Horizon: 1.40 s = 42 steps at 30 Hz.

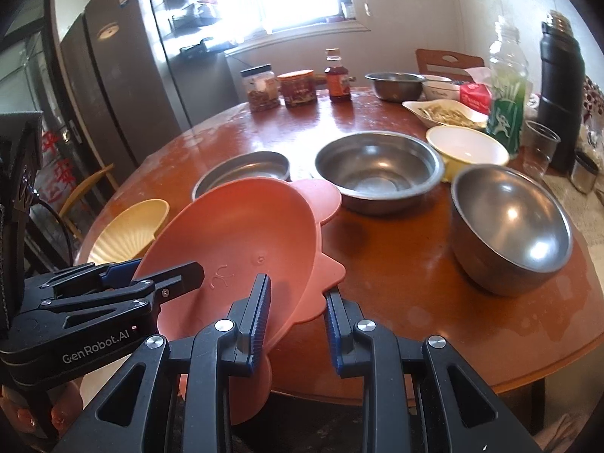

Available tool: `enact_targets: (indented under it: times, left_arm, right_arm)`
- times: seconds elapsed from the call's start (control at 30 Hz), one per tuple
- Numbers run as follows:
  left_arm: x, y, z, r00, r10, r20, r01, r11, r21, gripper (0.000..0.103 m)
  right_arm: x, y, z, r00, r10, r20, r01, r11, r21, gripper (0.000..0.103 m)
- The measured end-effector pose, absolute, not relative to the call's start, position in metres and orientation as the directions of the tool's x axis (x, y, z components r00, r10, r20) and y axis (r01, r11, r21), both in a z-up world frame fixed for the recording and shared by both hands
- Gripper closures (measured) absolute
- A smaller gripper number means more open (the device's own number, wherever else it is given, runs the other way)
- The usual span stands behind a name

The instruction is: Organize plates and bowls

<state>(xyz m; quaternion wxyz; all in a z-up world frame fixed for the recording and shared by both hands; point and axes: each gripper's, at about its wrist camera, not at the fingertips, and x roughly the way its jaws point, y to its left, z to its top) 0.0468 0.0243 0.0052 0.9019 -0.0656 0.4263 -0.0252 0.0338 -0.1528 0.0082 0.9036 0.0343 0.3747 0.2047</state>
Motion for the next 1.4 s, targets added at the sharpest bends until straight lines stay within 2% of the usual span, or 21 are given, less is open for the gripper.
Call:
enact_targets:
  times: [0.8, 1.4]
  left_arm:
    - [0.009, 0.133, 0.023, 0.702, 0.044, -0.711, -0.229, 0.959, -0.166, 0.058]
    - [0.014, 0.184, 0.023, 0.696, 0.105, -0.71, -0.301, 0.941, -0.156, 0.058]
  right_arm:
    - [0.034, -0.036, 0.037, 0.599, 0.512, -0.616, -0.538, 0.827, 0.164, 0.075]
    - [0.053, 0.023, 0.036, 0.553, 0.555, -0.621, -0.598, 0.784, 0.168, 0.075]
